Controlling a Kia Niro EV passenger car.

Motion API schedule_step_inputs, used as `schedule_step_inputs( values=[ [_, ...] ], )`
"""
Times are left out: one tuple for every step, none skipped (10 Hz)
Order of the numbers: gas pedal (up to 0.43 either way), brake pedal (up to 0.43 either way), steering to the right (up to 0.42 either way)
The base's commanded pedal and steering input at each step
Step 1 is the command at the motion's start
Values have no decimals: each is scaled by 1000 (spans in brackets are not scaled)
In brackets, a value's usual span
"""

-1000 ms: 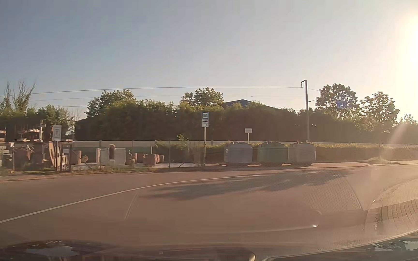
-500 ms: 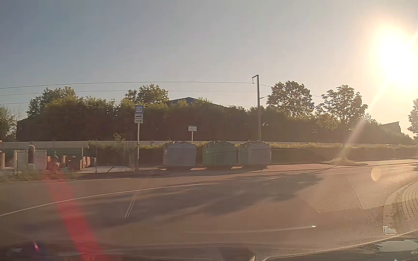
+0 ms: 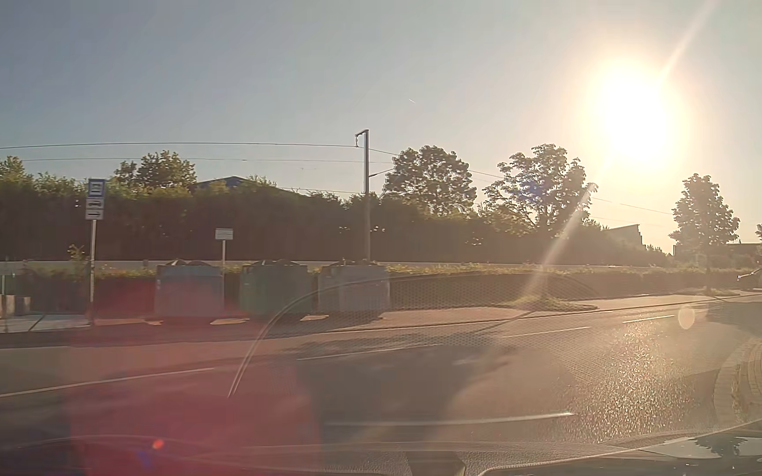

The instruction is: Follow the waypoints while adhering to traffic rules and regulations

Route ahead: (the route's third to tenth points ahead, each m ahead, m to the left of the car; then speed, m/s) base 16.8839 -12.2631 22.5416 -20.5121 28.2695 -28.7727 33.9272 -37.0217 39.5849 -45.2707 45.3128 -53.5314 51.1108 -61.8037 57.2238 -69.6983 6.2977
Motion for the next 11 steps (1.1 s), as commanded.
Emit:
schedule_step_inputs(
  values=[
    [87, 0, 286],
    [98, 0, 286],
    [98, 0, 286],
    [110, 0, 286],
    [118, 0, 286],
    [118, 0, 285],
    [118, 0, 284],
    [138, 0, 283],
    [138, 0, 282],
    [138, 0, 280],
    [138, 0, 274]
  ],
)
